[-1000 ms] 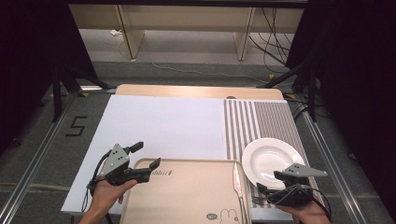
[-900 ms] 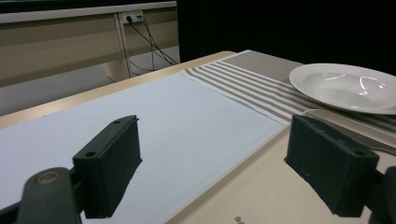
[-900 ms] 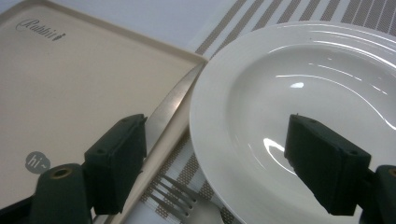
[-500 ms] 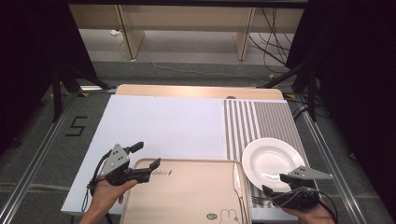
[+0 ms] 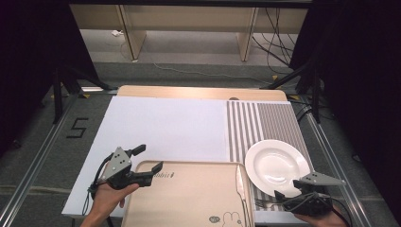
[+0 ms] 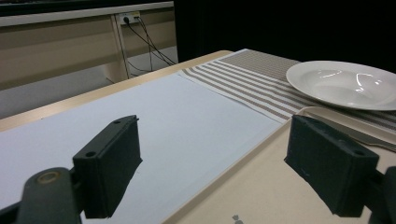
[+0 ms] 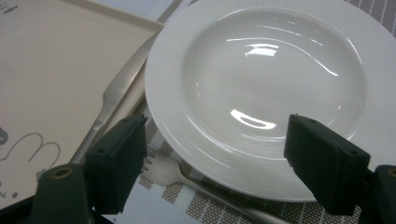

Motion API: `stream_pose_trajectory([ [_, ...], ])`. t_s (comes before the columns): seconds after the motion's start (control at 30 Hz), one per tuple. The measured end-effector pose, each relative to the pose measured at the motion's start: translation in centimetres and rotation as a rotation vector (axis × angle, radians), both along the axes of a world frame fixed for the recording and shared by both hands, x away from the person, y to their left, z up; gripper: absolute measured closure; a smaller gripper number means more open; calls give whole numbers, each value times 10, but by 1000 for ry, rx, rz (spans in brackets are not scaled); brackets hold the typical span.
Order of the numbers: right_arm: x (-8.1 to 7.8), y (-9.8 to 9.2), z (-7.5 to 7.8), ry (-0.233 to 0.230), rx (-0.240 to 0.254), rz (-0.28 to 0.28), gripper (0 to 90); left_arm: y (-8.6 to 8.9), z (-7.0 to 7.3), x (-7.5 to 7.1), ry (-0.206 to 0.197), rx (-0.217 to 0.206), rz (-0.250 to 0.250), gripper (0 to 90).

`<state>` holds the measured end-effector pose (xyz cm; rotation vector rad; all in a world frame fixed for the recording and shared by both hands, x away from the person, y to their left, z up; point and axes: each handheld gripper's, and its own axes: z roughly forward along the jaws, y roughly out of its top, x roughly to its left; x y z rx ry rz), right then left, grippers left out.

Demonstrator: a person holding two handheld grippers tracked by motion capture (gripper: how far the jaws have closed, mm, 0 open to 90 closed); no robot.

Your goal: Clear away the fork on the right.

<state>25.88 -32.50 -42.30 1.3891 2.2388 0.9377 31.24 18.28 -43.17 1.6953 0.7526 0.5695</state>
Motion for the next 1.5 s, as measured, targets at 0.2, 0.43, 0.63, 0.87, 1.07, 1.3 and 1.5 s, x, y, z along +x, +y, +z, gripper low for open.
stream_pose_trajectory([
  [0.2, -4, -8, 1, 39, -41, -68, 222, -1, -1, 1, -1, -10, -3, 170],
  [0.43, -6, -17, -2, 97, -74, -70, 222, -1, -1, 0, 3, -3, -1, 170],
  [0.63, -6, -17, -9, 132, -71, -127, 222, 0, 0, 0, -1, 1, -3, 170],
  [0.87, -5, -26, -12, 146, -100, -125, 221, 0, 0, 0, 0, 2, -2, 170],
  [1.07, -4, -26, -16, 178, -105, -142, 217, 0, 0, 0, 0, -1, -2, 170],
  [1.3, 1, -31, -24, 201, -128, -124, 213, 0, 0, 1, -1, -10, -3, 170],
  [1.5, 4, -30, -27, 215, -139, -113, 208, 0, 0, 0, 3, -5, -1, 170],
])
